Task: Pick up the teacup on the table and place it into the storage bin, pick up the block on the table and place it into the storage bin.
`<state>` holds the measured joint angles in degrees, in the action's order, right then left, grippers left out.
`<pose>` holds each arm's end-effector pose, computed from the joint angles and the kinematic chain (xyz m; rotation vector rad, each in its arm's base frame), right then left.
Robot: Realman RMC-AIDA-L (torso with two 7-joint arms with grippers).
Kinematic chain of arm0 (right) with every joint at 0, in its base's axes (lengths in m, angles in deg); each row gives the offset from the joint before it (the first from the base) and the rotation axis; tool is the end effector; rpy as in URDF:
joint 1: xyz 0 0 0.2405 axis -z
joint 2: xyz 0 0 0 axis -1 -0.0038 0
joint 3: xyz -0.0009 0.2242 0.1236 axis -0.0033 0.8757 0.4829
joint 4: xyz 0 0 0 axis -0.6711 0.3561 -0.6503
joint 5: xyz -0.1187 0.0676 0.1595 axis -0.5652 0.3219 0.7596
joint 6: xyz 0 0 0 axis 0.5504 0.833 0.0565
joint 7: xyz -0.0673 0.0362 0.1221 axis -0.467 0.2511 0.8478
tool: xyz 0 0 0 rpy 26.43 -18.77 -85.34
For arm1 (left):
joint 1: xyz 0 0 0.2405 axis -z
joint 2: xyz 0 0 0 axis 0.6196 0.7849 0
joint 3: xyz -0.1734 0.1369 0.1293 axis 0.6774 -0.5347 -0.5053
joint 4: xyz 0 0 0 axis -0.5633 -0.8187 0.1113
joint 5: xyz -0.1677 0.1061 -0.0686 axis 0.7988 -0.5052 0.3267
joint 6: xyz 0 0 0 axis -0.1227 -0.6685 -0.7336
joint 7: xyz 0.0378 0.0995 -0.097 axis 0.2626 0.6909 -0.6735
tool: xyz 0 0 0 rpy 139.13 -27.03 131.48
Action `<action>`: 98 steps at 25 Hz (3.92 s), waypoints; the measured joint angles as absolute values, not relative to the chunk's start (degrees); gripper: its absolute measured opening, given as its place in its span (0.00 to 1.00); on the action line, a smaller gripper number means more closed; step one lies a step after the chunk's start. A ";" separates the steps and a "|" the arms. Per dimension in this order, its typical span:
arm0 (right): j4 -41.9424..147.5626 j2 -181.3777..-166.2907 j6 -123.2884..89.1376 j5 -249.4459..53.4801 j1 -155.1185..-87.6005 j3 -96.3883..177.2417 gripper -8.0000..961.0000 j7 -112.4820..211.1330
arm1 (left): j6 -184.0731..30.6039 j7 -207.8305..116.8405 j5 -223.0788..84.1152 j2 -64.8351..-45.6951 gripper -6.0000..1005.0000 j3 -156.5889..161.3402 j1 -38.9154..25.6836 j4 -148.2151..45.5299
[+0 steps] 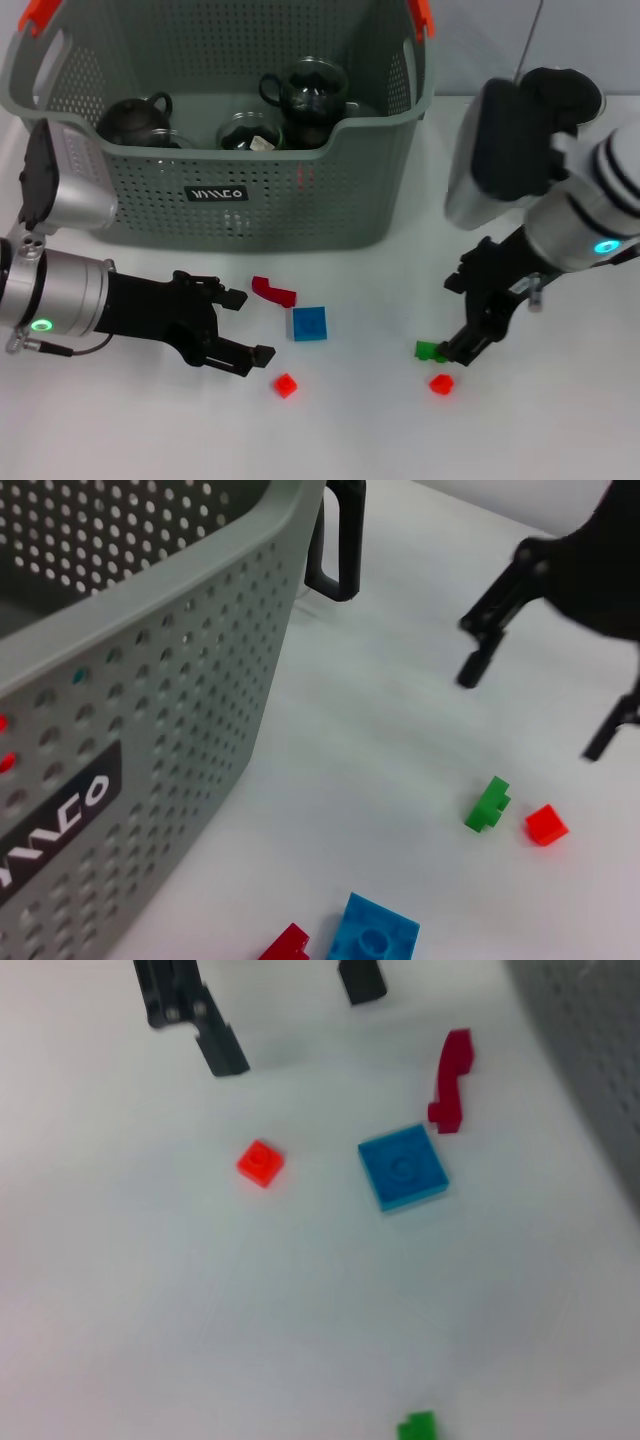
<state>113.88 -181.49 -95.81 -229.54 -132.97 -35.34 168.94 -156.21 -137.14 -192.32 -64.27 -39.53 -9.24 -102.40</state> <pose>0.1595 0.3593 -0.0451 -2.9351 0.3171 -0.6545 -0.2665 0.3208 -0.0198 -2.8725 -0.6916 -0.1495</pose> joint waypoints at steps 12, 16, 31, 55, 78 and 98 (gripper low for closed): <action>103.72 -181.99 -83.76 -229.01 -135.62 -43.59 0.96 169.83 | -156.12 -136.84 -192.31 -64.27 0.84 -39.28 -9.52 -102.04; 102.50 -182.03 -81.71 -227.87 -135.70 -45.59 0.96 169.87 | -156.12 -136.84 -192.32 -64.17 0.84 -39.26 -9.50 -101.66; 101.51 -182.04 -81.61 -227.31 -135.81 -47.84 0.53 170.35 | -155.69 -136.49 -192.32 -64.09 0.84 -39.26 -9.65 -101.52; 134.10 -181.04 -101.02 -217.53 -149.26 -12.17 0.19 181.57 | -155.57 -136.42 -192.32 -63.98 0.84 -39.25 -9.49 -101.52; 126.75 -181.14 -92.51 -218.21 -142.31 -16.33 0.70 168.84 | -156.04 -136.65 -192.21 -63.96 0.83 -39.18 -9.55 -101.95; 123.62 -181.43 -109.13 -227.08 -131.09 -36.96 0.98 188.41 | -155.01 -136.33 -192.23 -63.75 0.83 -39.17 -8.42 -101.73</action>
<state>123.62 -181.43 -109.13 -227.08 -131.09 -36.96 188.41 -155.01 -136.33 -192.23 -63.75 -39.17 -8.42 -101.73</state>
